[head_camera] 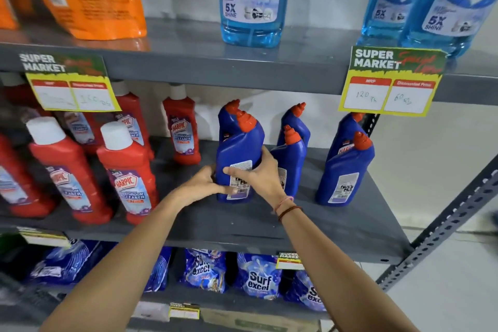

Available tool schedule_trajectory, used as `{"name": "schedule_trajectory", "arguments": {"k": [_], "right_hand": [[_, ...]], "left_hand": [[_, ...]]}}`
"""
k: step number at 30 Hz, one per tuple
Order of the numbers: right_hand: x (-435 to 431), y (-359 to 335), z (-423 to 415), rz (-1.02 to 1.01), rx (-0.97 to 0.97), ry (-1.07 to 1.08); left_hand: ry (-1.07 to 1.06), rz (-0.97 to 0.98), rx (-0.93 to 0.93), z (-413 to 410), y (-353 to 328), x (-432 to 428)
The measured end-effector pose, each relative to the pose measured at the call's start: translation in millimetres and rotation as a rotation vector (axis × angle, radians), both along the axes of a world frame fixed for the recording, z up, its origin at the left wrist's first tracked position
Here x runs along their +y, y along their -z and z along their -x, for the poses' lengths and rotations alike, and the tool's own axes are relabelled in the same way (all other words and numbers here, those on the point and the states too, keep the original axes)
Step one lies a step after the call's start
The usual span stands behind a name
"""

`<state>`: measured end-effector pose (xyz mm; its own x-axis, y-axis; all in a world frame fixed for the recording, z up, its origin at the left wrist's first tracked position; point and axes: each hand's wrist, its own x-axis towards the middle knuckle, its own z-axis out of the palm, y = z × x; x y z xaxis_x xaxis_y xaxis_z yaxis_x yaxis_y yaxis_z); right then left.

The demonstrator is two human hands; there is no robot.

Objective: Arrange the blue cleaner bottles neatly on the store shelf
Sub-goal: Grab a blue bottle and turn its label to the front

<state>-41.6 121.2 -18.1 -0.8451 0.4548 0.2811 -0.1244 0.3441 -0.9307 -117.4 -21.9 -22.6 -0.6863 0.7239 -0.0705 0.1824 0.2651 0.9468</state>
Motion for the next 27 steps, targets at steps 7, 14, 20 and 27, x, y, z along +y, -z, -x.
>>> {"name": "schedule_trajectory", "arguments": {"k": [7,14,20,27], "right_hand": [[-35,-13,-1,-0.086,0.072,0.3],[-38,-22,-3,-0.106,0.028,0.169],[-2,-25,6,0.06,-0.101,-0.237],[-11,-12,22,0.02,0.008,0.018]], "left_hand": [[-0.302,-0.316,0.089,-44,47,29],[-0.327,-0.247,0.105,-35,37,28],[-0.06,-0.109,-0.03,-7,28,-2],[-0.049,-0.165,-0.123,1,24,-1]]}}
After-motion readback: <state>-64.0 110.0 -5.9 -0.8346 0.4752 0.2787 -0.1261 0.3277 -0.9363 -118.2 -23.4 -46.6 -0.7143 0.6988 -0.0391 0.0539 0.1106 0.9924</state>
